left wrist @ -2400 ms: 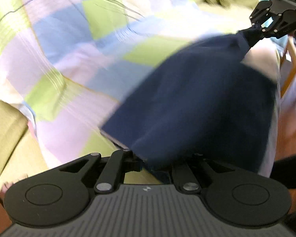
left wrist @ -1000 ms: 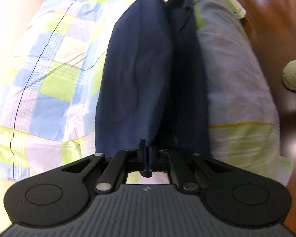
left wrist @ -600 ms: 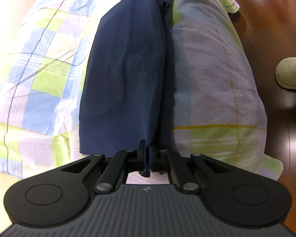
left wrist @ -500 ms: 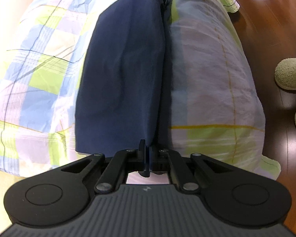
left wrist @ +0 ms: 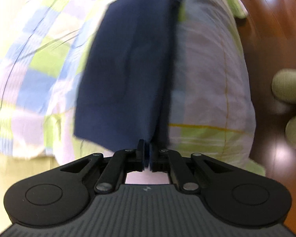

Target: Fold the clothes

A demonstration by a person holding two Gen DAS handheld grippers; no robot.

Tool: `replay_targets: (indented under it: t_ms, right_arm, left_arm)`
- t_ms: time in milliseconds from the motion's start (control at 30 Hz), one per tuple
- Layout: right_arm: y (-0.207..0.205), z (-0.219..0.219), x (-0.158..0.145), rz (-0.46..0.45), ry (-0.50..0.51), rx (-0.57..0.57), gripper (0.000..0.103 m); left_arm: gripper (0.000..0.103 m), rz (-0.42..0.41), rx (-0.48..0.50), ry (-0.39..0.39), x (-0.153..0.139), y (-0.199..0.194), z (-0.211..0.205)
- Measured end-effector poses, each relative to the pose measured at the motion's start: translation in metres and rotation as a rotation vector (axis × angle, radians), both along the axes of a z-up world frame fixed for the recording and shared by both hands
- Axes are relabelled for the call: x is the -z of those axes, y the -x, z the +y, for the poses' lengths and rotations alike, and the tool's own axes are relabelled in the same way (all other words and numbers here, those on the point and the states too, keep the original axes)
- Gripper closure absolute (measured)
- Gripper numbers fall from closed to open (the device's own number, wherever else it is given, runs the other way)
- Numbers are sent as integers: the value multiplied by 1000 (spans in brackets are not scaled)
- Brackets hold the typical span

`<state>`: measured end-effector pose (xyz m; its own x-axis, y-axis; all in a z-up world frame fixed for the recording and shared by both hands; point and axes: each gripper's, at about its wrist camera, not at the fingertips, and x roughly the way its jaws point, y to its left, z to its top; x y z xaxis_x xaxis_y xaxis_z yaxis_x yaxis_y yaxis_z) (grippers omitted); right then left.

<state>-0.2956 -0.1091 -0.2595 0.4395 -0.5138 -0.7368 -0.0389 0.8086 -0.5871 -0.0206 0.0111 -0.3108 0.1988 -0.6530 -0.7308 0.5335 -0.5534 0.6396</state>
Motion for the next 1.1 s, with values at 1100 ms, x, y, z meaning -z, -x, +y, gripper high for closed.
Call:
replay_targets:
  t_ms: [1100]
  right_arm:
    - [-61,-153,14,-505,-475,496,70]
  left_arm:
    - [85,588,-536,133,15,13,-210]
